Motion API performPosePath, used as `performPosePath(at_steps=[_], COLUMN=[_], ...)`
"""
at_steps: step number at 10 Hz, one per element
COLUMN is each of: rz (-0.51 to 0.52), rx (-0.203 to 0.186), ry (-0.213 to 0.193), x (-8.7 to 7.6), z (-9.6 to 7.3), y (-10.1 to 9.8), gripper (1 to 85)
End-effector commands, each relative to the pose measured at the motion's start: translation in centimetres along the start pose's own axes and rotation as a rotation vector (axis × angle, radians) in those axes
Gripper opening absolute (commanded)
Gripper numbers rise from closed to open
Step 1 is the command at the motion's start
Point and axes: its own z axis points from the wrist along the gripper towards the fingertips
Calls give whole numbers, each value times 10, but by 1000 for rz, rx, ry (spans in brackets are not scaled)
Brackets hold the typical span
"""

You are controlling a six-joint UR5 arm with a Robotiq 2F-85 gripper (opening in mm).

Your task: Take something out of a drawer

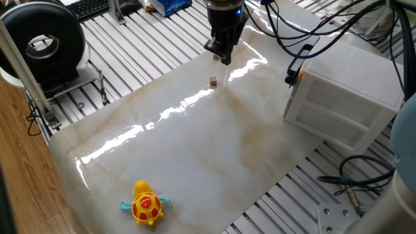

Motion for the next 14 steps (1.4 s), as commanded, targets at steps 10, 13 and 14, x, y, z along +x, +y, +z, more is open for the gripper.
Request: performPosePath(at_steps=[10,13,14], rz=[-62,-82,-67], rx=[46,-68,-216], ry=[37,-128,-214], x=[1,-40,-61], z=[-8,-10,-20], y=[-3,28,66], gripper=[13,13,60])
